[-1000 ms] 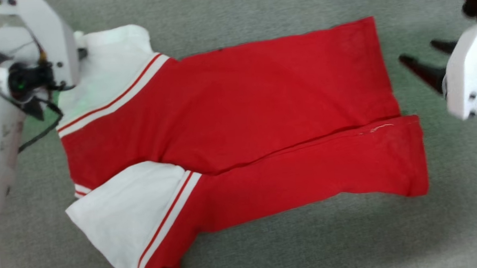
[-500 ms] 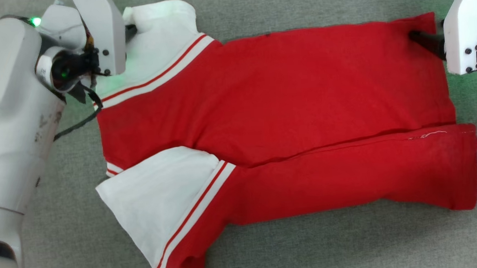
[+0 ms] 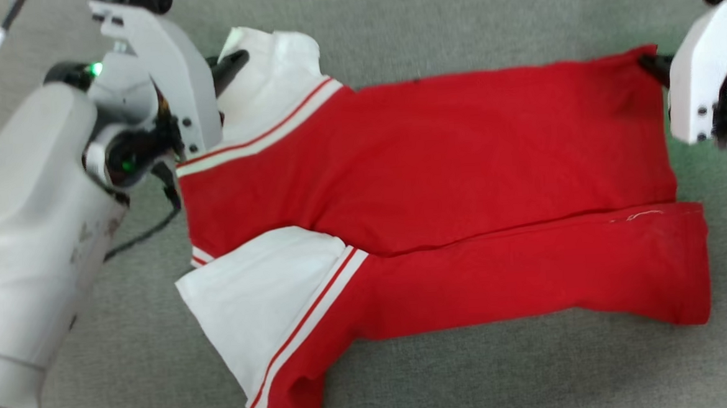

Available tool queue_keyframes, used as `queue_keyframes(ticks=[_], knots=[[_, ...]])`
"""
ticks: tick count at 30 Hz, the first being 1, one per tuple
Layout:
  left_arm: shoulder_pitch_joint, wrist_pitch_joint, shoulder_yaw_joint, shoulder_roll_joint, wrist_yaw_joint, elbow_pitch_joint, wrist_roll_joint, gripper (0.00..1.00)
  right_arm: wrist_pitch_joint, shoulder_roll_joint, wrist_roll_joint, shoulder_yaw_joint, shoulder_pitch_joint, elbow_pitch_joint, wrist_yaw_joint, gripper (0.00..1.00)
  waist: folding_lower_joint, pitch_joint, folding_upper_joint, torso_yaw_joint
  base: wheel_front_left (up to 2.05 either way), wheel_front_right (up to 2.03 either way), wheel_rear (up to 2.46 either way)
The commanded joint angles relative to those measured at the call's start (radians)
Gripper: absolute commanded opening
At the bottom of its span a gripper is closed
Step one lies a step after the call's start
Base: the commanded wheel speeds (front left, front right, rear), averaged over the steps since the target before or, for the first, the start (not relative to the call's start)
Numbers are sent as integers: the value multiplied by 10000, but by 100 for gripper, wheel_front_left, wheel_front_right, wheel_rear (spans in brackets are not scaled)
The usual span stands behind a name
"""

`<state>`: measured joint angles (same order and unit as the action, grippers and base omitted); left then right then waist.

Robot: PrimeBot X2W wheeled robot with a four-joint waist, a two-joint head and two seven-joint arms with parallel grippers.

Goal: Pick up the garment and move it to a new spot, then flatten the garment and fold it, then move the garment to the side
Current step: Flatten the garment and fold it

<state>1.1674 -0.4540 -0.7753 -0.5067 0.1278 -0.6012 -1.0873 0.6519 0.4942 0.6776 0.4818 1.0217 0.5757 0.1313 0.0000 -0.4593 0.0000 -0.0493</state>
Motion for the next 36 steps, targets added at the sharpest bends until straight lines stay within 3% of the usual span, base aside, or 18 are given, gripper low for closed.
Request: queue_keyframes(ticks=[1, 5, 12, 23, 28, 36], knots=[[-221, 104, -26, -41, 41, 108, -129, 0, -99, 89, 87, 59, -187, -72, -12, 0, 0, 725, 0, 188, 0, 0, 0], [-939, 637, -210, -448, 40, 1312, -598, 0, -495, 594, 514, 249, -895, -557, -13, 0, 0, 1298, 0, 382, 0, 0, 0], [-2683, 1271, -347, -1697, 35, 3536, -1112, 0, -712, 1430, 1135, 63, -2417, -1603, -13, 0, 0, 1695, 0, 539, 0, 0, 0], [-5823, 2732, -120, -3075, -842, 6430, -1625, 0, -611, 1931, 1450, -1085, -4668, -2942, -13, 0, 0, 1617, 0, 671, 0, 0, 0], [-6557, 3213, -93, -3146, -1019, 6580, -1760, 0, -307, 1855, 1261, -1551, -5554, -3426, -13, 0, 0, 1494, 0, 712, 0, 0, 0], [-6736, 3461, -403, -2739, -1052, 5894, -1438, 0, -115, 1276, 784, -1886, -5940, -3427, -13, 0, 0, 1301, 0, 672, 0, 0, 0]])
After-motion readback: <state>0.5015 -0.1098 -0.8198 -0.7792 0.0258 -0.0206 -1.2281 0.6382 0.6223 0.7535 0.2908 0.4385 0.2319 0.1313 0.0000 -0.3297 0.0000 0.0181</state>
